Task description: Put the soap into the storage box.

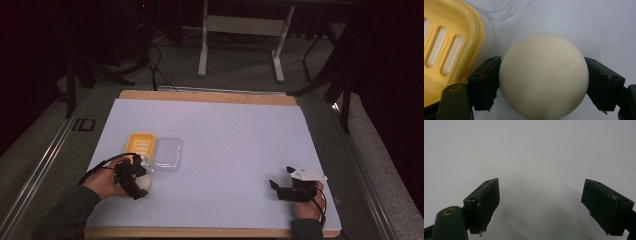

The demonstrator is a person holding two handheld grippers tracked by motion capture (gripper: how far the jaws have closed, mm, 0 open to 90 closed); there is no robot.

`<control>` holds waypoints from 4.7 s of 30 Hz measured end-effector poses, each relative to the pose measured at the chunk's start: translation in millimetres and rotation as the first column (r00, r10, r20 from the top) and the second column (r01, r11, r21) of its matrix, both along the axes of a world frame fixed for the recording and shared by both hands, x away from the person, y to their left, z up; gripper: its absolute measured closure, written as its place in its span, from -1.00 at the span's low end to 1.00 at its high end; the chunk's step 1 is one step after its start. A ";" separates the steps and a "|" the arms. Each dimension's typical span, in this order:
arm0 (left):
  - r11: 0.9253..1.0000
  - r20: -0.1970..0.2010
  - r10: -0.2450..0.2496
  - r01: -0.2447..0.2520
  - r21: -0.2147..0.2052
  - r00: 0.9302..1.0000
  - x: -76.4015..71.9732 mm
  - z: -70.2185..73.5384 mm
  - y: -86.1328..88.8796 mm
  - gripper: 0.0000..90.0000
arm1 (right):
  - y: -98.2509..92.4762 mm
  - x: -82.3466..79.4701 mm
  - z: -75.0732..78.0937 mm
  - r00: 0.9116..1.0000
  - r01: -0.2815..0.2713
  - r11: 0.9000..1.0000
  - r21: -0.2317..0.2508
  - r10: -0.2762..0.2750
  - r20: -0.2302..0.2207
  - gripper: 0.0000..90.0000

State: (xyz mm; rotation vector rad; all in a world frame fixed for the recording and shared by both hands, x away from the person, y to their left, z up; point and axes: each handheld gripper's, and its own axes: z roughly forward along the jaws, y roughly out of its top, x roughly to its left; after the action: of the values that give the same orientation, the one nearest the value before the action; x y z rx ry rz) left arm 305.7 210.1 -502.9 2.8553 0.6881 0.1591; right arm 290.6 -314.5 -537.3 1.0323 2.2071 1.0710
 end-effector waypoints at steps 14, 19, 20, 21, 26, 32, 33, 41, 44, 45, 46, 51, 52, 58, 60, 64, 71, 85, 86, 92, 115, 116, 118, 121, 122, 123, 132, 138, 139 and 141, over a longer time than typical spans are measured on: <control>0.999 -0.026 -0.020 0.021 0.043 0.999 3.1 -2.1 -3.4 -0.52 | -0.1 0.0 0.0 1.000 0.001 1.000 0.001 -0.001 0.000 -0.67; 0.999 -0.036 -0.020 0.021 0.032 0.999 4.7 -2.6 -4.0 -0.50 | 0.0 0.0 0.0 1.000 0.000 1.000 0.001 0.000 -0.001 -0.67; 0.999 -0.037 -0.021 0.022 0.032 0.999 5.1 -2.6 -3.8 -0.50 | 0.0 0.0 0.0 1.000 0.000 1.000 0.000 0.000 0.000 -0.67; 0.999 -0.037 -0.021 0.022 0.031 0.999 5.1 -2.6 -3.7 -0.49 | 0.0 0.0 0.0 1.000 0.000 1.000 0.000 0.000 0.000 -0.67; 1.000 -0.045 -0.014 0.014 0.013 0.999 6.2 -3.0 -1.9 -0.48 | 0.3 0.0 0.0 1.000 0.000 1.000 -0.003 0.000 -0.001 -0.67; 1.000 -0.046 -0.015 0.016 0.026 0.999 6.4 -2.5 -3.9 -0.48 | 0.1 0.0 0.0 1.000 0.000 1.000 -0.001 0.000 0.000 -0.67; 0.999 -0.044 -0.018 0.019 0.029 0.999 6.6 -2.4 -4.3 -0.48 | 0.1 0.0 0.0 1.000 0.000 1.000 -0.001 0.000 0.000 -0.67; 0.999 -0.038 -0.021 0.022 0.034 0.999 6.0 -1.9 -5.0 -0.47 | 0.0 -0.1 0.1 1.000 0.000 1.000 -0.001 0.000 0.001 -0.67; 0.999 -0.038 -0.021 0.022 0.034 0.999 5.9 -1.8 -4.5 -0.47 | 0.0 -0.3 0.1 1.000 0.001 1.000 -0.002 -0.001 0.002 -0.67; 0.999 -0.037 -0.021 0.023 0.036 0.999 5.5 -1.7 -4.5 -0.47 | -0.1 -0.3 0.1 1.000 0.002 1.000 -0.001 -0.002 0.001 -0.67; 0.999 -0.037 -0.022 0.024 0.039 0.999 5.3 -1.3 -4.4 -0.47 | -0.1 -0.3 0.1 1.000 0.002 1.000 -0.001 -0.002 0.001 -0.67; 0.999 -0.040 -0.030 0.031 0.035 0.999 4.0 1.3 -3.4 -0.47 | 0.1 -0.3 0.1 1.000 0.001 1.000 -0.001 -0.001 0.001 -0.67; 0.999 -0.042 -0.030 0.031 0.032 0.999 3.6 1.9 -3.3 -0.47 | 0.1 -0.3 0.1 1.000 0.001 1.000 -0.001 -0.001 0.001 -0.67; 0.999 -0.034 -0.036 0.037 0.033 0.999 3.0 5.9 -2.0 -0.47 | 0.1 -0.3 0.1 1.000 0.001 1.000 -0.001 -0.001 0.002 -0.67; 0.999 -0.031 -0.036 0.037 0.032 0.999 2.5 7.6 -1.6 -0.47 | 0.1 -0.2 0.1 1.000 0.001 1.000 -0.001 -0.001 0.002 -0.67; 0.998 -0.030 -0.043 0.044 0.036 0.999 1.9 11.2 -2.1 -0.47 | 0.0 -0.4 0.1 1.000 0.002 1.000 -0.001 -0.002 0.001 -0.67; 0.997 -0.027 -0.055 0.056 0.045 0.998 1.1 16.6 -2.5 -0.47 | 0.0 -0.4 0.1 1.000 0.002 1.000 -0.001 -0.002 0.002 -0.67; 0.996 -0.016 -0.078 0.079 0.047 0.997 0.0 28.8 -6.3 -0.47 | 0.0 -0.4 0.1 1.000 0.003 1.000 -0.001 -0.003 0.002 -0.67; 0.996 -0.017 -0.077 0.078 0.048 0.997 0.1 29.7 -6.5 -0.47 | 0.0 -0.4 0.1 1.000 0.003 1.000 -0.001 -0.003 0.002 -0.67; 0.996 -0.018 -0.081 0.082 0.043 0.997 1.2 36.4 -5.3 -0.47 | -0.1 -0.4 0.1 1.000 0.002 1.000 -0.001 -0.002 0.002 -0.67; 0.997 0.011 -0.067 0.066 0.038 0.998 10.6 61.1 2.6 -0.47 | 0.1 -0.4 0.1 1.000 0.001 1.000 -0.003 -0.001 0.004 -0.67; 0.997 0.014 -0.062 0.062 0.039 0.998 11.5 63.4 3.5 -0.47 | 0.1 -0.5 0.1 1.000 0.003 1.000 -0.001 -0.003 0.002 -0.67; 0.997 0.019 -0.061 0.060 0.040 0.998 12.7 67.4 4.5 -0.47 | 0.1 -0.4 0.1 1.000 0.001 1.000 -0.002 -0.001 0.003 -0.67; 0.998 0.025 -0.056 0.055 0.038 0.998 13.8 72.0 5.6 -0.47 | 0.1 -0.5 0.1 1.000 0.002 1.000 -0.001 -0.002 0.003 -0.67; 0.998 0.025 -0.056 0.055 0.038 0.998 13.8 72.0 5.6 -0.47 | 0.1 -0.5 0.1 1.000 0.002 1.000 -0.001 -0.002 0.003 -0.67; 0.998 0.027 -0.049 0.048 0.037 0.998 15.2 74.9 6.5 -0.47 | 0.0 -0.6 0.2 1.000 0.002 1.000 0.000 -0.002 0.003 -0.67; 1.000 0.004 -0.002 0.002 0.022 1.000 27.7 76.4 11.7 -0.47 | 0.0 -0.4 0.1 1.000 0.001 1.000 0.000 -0.001 0.003 -0.67; 0.999 -0.019 0.046 -0.045 0.010 0.999 40.0 73.5 12.5 -0.47 | 0.0 -0.3 0.1 1.000 0.000 1.000 -0.001 0.000 0.003 -0.67; 0.999 -0.010 0.052 -0.052 0.013 0.999 41.6 73.4 12.4 -0.47 | 0.0 -0.4 0.1 1.000 0.000 1.000 -0.001 0.000 0.003 -0.67; 0.998 -0.014 0.061 -0.061 0.011 0.998 45.1 73.1 12.3 -0.47 | 0.1 -0.3 0.1 1.000 0.000 1.000 -0.002 0.000 0.002 -0.67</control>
State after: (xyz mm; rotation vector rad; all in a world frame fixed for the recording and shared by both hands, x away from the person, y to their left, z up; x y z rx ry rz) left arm 350.8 222.4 -429.8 2.8491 0.7806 0.1521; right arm 290.3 -314.5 -537.2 1.0294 2.2064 1.0689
